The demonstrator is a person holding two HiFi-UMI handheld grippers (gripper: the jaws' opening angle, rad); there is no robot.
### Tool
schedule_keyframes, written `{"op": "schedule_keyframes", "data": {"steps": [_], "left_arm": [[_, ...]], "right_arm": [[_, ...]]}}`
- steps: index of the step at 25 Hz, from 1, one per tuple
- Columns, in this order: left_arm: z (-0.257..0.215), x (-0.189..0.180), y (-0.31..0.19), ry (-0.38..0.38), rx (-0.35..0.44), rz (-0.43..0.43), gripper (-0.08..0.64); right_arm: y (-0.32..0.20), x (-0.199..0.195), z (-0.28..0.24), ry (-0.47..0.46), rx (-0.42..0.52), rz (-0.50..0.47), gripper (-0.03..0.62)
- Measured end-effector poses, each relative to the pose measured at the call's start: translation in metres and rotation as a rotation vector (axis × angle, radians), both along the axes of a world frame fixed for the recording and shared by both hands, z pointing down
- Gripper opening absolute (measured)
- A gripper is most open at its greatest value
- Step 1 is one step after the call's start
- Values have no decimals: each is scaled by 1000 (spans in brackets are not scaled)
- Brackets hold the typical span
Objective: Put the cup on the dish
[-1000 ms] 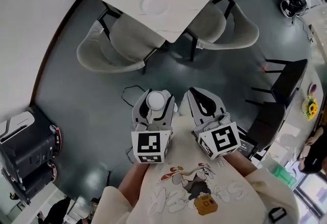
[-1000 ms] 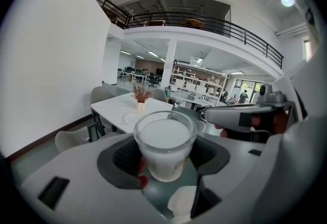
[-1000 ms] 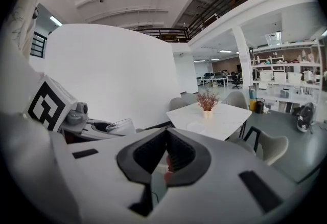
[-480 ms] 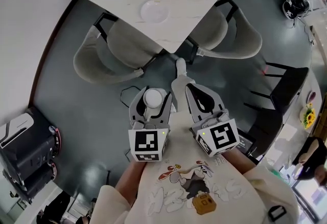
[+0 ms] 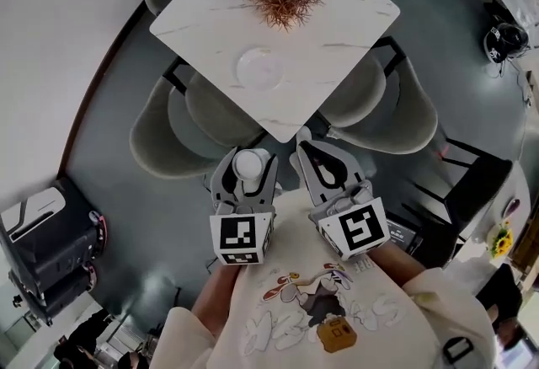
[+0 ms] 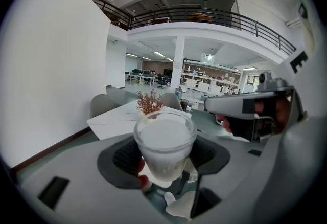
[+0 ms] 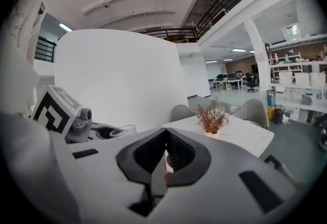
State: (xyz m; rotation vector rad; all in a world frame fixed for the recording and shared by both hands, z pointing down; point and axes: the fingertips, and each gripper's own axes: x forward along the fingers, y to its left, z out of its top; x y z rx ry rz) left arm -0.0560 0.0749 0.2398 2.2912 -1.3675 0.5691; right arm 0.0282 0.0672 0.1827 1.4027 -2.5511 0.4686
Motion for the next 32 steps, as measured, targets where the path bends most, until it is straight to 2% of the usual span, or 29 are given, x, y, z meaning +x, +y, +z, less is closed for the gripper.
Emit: {"op": "schedule_keyframes", "data": {"steps": [4,9,13,20,25,32], "left_arm": [[6,11,-42,-22,23,-50,267],[15,20,-78,-43,51,-137,267],[25,17,-96,-52,46,-200,267],[43,10,-126,-85,64,-240,267],[56,5,-144,-54,73,-279,267],[85,5,-167,-47,77,-272,267]], "right_arm": [[-37,-1,-9,-32,28,-89,5],[-68,11,10,-64,-45,-169,5],[-87,16,29,-26,-65,-206,5],[-117,9,57,-24,-90,-239,5],[-126,2,72,-25,-108,-236,5],[-146,1,108,13,-157,-209,5]]}}
